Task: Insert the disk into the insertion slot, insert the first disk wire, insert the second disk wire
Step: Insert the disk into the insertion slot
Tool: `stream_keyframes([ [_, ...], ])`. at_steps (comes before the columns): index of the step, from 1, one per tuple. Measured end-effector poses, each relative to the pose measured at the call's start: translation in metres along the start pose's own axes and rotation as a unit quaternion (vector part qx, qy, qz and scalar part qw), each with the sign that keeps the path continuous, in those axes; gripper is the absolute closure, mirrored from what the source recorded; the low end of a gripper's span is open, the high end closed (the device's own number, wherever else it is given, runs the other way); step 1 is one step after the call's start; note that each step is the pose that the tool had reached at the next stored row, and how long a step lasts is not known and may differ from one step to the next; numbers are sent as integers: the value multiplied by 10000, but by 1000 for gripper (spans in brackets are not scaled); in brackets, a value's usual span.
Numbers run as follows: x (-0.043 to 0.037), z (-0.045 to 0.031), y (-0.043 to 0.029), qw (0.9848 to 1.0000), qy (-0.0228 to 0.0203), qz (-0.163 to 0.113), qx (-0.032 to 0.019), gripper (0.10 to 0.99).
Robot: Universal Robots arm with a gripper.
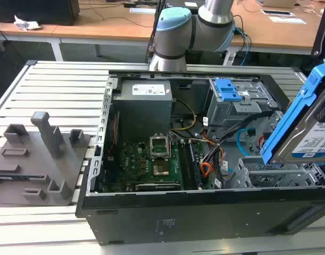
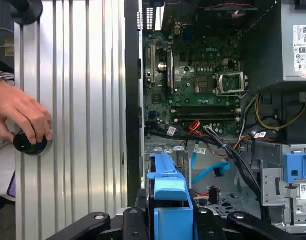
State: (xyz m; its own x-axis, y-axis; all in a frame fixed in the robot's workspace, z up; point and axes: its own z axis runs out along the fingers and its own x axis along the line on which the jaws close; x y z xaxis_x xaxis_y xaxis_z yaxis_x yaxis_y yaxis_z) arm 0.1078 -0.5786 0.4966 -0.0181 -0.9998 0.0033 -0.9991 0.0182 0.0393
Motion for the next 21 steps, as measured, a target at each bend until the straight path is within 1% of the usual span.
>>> stream_keyframes([
  [1,0,72,-10,10000,0,0,0,722],
  [4,-2,127,-26,10000,1,-1,0,722],
  [6,-10,145,-51,10000,-1,0,0,722],
  [7,-30,146,-65,10000,0,0,0,722],
  [8,-85,145,-78,10000,0,0,0,722],
  [10,-117,146,-92,10000,0,0,0,722],
  [11,-133,162,-108,10000,-1,0,0,722],
  [17,-135,214,-117,10000,1,0,0,722],
  [19,-136,260,-120,10000,0,0,0,722],
  [21,-136,277,-120,10000,0,0,0,722],
])
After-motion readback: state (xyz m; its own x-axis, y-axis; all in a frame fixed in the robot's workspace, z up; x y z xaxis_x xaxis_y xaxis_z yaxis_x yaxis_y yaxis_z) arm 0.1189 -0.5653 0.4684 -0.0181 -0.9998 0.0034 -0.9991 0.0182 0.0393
